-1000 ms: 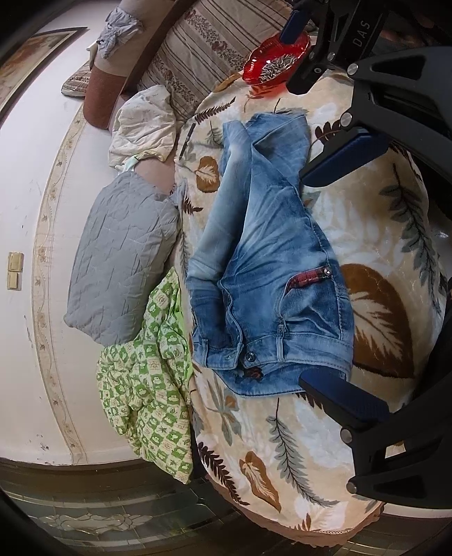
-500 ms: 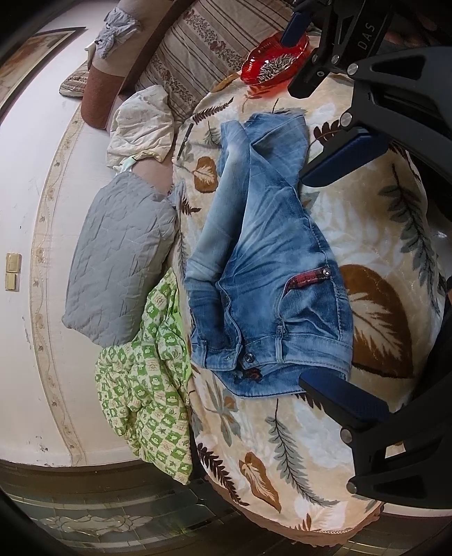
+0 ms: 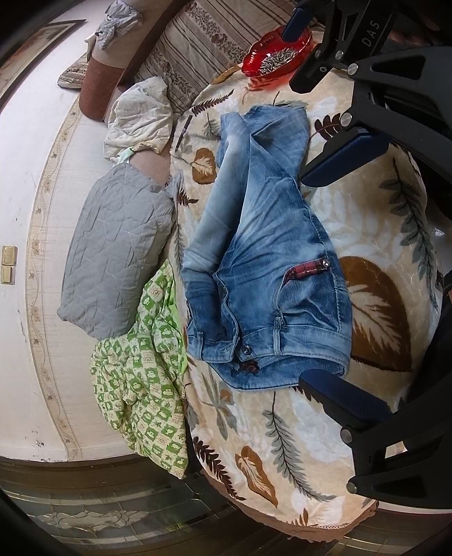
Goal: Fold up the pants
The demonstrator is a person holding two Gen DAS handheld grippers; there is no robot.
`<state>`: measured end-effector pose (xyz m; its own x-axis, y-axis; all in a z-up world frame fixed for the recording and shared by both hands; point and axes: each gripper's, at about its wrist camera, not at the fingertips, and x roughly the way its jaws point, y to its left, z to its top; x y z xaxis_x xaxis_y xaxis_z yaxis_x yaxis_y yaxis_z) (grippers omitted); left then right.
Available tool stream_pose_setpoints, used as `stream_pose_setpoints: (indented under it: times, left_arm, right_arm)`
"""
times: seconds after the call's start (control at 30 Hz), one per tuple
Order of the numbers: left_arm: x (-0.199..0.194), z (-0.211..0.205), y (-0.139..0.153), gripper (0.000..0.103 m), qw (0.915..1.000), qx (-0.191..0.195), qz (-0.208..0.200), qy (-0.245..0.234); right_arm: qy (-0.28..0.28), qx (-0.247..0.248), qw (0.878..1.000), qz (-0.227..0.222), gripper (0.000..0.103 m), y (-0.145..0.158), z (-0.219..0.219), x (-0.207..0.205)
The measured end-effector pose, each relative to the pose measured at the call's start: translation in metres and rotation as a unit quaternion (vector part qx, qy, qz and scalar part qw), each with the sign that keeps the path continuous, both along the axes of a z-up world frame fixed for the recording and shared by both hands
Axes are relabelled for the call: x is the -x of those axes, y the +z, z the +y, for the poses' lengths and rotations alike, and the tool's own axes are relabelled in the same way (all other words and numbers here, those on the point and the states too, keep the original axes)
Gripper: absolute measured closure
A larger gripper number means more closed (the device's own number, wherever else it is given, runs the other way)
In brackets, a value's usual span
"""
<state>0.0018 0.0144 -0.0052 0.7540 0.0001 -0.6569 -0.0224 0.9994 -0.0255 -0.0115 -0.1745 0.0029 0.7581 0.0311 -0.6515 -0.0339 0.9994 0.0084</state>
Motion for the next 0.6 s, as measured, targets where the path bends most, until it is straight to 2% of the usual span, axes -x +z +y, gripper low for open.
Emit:
stream_pose_setpoints:
  times: [0.6]
  left_arm:
    - [0.0008,0.0017,0.0027,0.000,1.0000,0.004,-0.003,0.003]
  right_arm:
    - [-0.004,-0.001,1.000,0.003,0.000,-0.0007,-0.0027,0.0003]
